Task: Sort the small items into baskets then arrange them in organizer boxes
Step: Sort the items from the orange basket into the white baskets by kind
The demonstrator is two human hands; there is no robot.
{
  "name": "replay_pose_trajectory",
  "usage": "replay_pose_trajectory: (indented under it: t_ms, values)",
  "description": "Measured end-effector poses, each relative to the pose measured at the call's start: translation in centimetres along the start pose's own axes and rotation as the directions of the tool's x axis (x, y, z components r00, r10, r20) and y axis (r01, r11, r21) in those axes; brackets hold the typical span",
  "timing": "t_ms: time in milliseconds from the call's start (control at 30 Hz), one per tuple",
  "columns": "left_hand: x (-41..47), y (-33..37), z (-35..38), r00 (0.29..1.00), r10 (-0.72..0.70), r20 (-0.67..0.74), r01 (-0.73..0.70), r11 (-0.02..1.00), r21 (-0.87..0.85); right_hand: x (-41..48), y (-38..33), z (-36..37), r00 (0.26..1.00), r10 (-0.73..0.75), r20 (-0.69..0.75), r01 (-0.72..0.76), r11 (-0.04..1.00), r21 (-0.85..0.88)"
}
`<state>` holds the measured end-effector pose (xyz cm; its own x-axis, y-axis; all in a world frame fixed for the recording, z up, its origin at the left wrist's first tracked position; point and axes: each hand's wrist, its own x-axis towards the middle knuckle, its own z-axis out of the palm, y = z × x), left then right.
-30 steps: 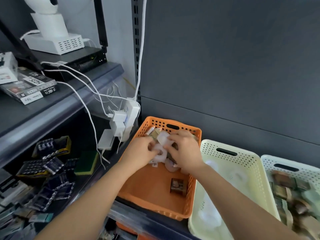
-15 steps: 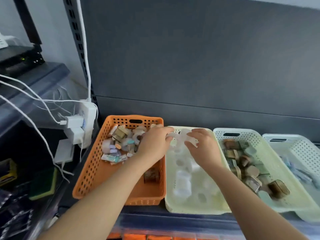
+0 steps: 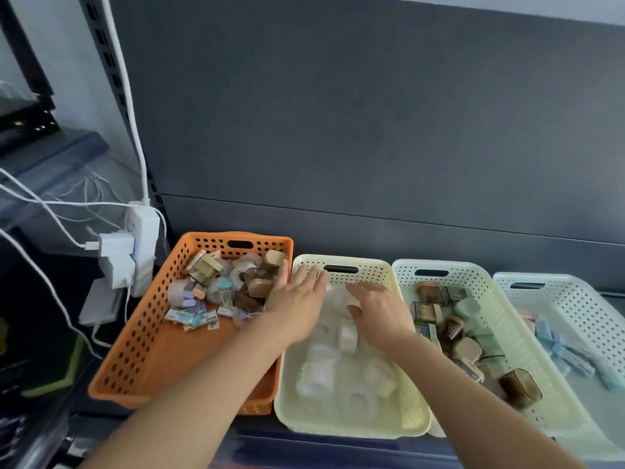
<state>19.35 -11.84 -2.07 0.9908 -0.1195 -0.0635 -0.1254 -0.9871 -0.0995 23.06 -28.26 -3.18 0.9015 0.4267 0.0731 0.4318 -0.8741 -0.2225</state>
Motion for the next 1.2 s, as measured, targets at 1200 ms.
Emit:
replay_pose_trajectory:
  t_ms: [1200]
  values:
    - [-3.4,-13.6,-1.2,0.904,-0.261,-0.339,0.039,0.839,-0.542,3.6,-12.7,0.1,0.979,-0.071,-0.193,0.140,0.918,0.372]
